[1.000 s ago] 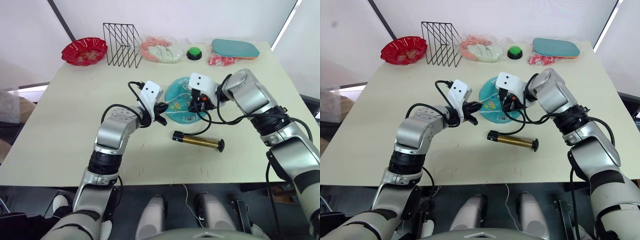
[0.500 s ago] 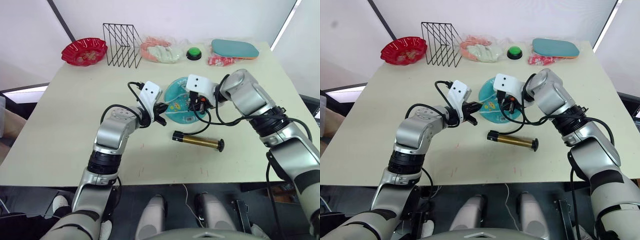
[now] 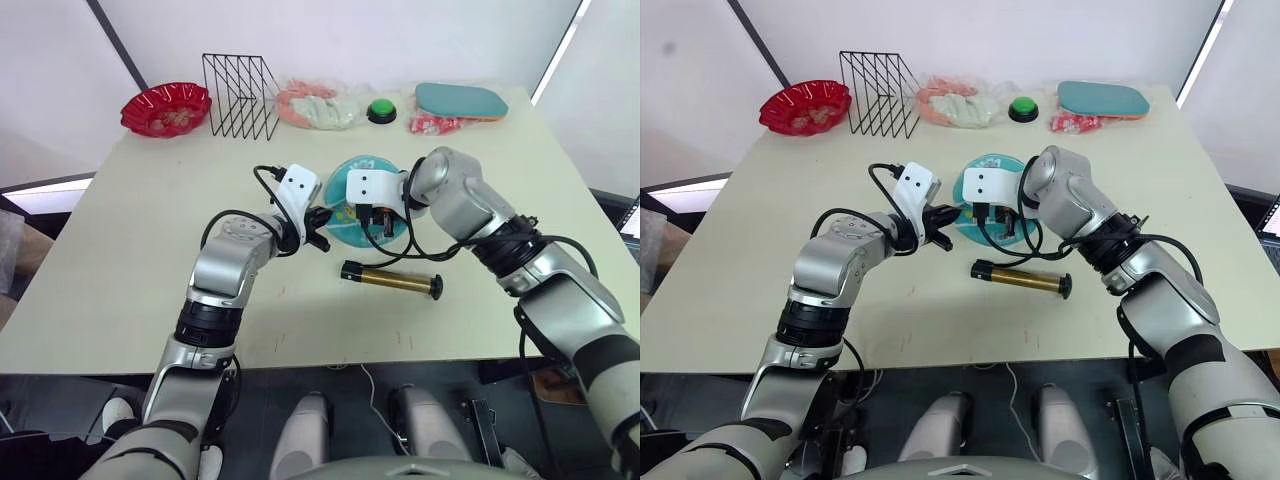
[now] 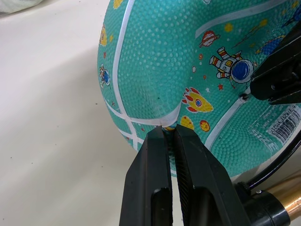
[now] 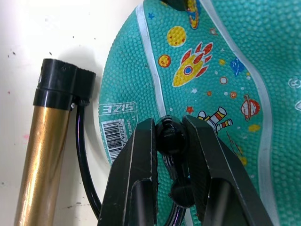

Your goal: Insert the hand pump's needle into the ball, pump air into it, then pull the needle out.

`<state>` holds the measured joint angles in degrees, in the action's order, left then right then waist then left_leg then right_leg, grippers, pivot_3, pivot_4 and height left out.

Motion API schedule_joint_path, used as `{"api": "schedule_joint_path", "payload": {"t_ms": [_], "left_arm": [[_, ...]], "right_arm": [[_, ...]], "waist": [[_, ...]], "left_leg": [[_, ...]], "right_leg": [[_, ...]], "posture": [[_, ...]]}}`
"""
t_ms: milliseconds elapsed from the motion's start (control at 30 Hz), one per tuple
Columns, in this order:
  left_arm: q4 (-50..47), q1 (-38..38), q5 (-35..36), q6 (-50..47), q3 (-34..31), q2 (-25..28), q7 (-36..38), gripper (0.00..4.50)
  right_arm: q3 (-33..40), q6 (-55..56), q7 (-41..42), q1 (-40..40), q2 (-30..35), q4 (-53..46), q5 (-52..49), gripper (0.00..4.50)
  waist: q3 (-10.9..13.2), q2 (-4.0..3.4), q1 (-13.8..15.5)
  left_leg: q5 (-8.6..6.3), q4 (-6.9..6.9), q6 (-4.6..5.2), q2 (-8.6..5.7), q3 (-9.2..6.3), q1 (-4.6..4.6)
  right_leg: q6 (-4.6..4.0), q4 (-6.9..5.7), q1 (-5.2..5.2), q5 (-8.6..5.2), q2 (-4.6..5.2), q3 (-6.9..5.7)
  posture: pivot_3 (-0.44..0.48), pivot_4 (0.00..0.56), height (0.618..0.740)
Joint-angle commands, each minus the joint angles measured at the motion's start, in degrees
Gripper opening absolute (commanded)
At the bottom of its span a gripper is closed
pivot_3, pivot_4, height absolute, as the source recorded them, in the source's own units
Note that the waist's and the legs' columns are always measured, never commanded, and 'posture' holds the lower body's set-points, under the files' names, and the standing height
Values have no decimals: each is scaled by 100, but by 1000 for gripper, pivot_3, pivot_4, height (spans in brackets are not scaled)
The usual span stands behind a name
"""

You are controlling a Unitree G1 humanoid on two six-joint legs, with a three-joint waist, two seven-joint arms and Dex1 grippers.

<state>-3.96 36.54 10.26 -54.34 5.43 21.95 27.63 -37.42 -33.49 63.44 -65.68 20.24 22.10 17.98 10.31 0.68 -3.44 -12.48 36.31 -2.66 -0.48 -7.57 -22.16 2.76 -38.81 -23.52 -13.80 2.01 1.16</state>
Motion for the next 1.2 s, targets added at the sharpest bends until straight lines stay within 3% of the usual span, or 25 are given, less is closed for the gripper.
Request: {"api": "schedule_joint_path", "payload": {"t_ms": [33, 233, 767, 833, 967, 1200], "left_arm": [[-51, -32, 56, -27, -7, 20, 33, 0], [-33, -40, 91, -63, -44, -10, 4, 0], [8, -111, 121, -108, -125, -22, -31, 0], [-1, -113, 133, -131, -137, -20, -40, 0], [20, -103, 149, -166, -164, -17, -53, 0], [78, -112, 140, -134, -145, 3, -53, 0]], "right_arm": [[-141, 76, -84, 59, 27, 289, 264, 336], [-154, 186, -165, 118, -141, 680, 384, 336], [-301, 889, -544, 228, -767, 2823, 773, 336], [-313, 982, -613, 255, -817, 3060, 839, 336], [-287, 1105, -704, 254, -874, 3330, 894, 336], [-277, 1237, -790, 223, -906, 3678, 950, 336]], "waist": [[0, 0, -5], [-5, 7, -19], [-98, 57, -88], [-113, 61, -91], [-136, 69, -110], [-143, 71, -103]], "left_leg": [[0, 0, 0, 0, 1, 3], [0, 0, 0, 0, 6, 11], [-2, -10, 1, 15, 19, 71], [-3, -46, 1, 17, 33, 152], [-4, -98, 1, 23, 34, 229], [-3, -109, 1, 25, 33, 234]], "right_leg": [[1, -1, 2, -1, 0, 2], [0, -2, 7, 0, 0, 10], [4, 0, 51, -4, -12, 20], [2, 18, 117, -8, -12, 32], [-18, 65, 196, -21, -12, 32], [-18, 78, 201, -21, -13, 31]], "posture": [[0, 150, 740], [0, 150, 740], [0, 150, 740], [0, 150, 740], [0, 150, 740], [0, 150, 740]]}}
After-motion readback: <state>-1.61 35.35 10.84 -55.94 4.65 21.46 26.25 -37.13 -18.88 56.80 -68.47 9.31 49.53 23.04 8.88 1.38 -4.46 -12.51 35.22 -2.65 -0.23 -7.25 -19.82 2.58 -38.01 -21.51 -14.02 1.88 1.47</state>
